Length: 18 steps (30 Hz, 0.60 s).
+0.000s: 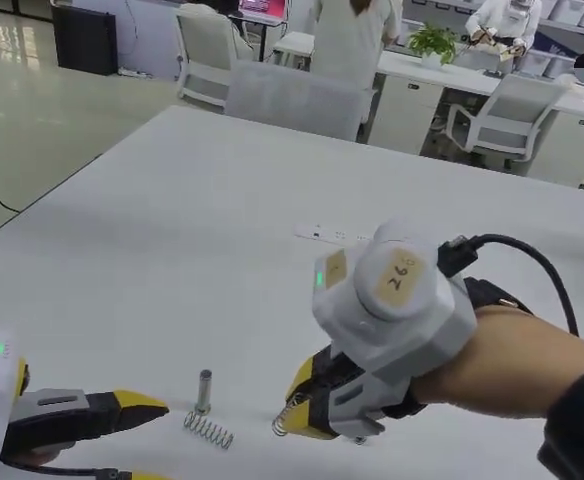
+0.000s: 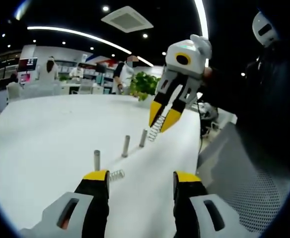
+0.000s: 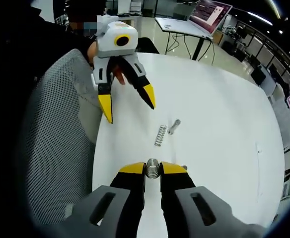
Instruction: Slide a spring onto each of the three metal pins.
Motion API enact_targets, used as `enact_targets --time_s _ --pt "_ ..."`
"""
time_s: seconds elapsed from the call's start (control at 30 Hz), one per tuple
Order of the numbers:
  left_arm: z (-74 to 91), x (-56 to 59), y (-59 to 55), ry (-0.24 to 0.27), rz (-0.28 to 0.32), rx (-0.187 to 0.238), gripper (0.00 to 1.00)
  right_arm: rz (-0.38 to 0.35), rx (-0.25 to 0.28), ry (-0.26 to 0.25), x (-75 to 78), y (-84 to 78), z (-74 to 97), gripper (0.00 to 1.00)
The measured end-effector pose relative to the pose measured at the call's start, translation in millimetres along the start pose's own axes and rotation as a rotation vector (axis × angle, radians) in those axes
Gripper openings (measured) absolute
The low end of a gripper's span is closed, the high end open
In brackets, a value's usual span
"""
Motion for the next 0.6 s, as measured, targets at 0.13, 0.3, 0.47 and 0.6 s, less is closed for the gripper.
enact_targets --time_s 0.13,0.3,0.47,0.6 --pt "0.1 -0.5 -0.6 0.005 -0.002 -0.001 0.48 -0.014 -0.006 -0.027 6.5 -5.9 7.1 0.08" --pt "-0.7 1.3 -2.4 0.0 -0.002 -0.01 0.48 -0.026 -0.014 -0.056 15.0 -11.0 10.8 0.08" --pt "-1.3 2.6 -3.6 -0.005 -0.008 -0.02 0.48 -0.024 -0.031 -0.083 25.2 -12.6 9.2 0.08" --pt "-1.4 2.2 -3.6 -0.003 -0.009 -0.018 0.48 -0.025 -0.034 -0.087 31.9 -12.1 6.0 0.08"
Point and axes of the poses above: the centre of the closed fingertips' face, and the gripper's own axes: z roughly backward along the fingers, x roughly to its right, y roughly out of its top, the point moved 10 cm from there along z, roughly backward along the fingers, and after that the axes turned 14 degrees about x, right-handed, at the moved point
